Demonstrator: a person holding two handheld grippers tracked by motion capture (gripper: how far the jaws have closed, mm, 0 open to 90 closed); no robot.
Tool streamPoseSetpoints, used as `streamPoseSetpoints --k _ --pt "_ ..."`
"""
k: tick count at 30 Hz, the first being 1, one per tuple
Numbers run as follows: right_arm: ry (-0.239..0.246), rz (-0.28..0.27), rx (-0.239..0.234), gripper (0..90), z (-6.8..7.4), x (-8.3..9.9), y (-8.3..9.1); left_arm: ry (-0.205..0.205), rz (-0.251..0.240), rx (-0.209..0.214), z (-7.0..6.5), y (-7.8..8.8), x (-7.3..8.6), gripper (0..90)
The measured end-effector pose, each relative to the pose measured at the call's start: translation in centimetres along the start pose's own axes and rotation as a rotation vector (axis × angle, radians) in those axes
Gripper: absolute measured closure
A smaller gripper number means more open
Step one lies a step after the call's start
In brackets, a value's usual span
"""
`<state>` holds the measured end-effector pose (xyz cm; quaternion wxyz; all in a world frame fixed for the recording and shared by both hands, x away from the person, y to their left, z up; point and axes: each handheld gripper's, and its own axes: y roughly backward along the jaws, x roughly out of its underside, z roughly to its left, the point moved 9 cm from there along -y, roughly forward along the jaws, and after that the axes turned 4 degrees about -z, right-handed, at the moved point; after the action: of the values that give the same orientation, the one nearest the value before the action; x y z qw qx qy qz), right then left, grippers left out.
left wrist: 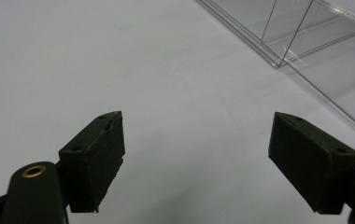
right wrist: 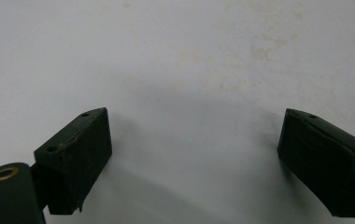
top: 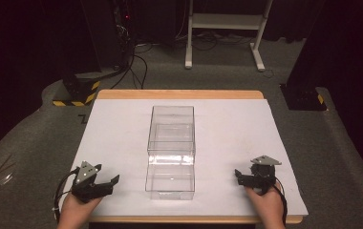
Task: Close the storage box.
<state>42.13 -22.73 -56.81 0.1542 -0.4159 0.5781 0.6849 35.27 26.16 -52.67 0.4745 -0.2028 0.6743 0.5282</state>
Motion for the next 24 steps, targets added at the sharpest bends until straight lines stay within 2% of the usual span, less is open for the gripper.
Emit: streamPoseSetpoints --k 16,24 --pt "0.002 -0.002 0.001 9.8 0.0 0.0 0.0 -0.029 -0.059 0.062 -2.7 1.0 -1.6 19.1" --pt "0.003 -0.003 0.000 9.8 0.0 0.0 0.0 -0.021 -0.091 0.097 -4.0 1.6 -2.4 19.1"
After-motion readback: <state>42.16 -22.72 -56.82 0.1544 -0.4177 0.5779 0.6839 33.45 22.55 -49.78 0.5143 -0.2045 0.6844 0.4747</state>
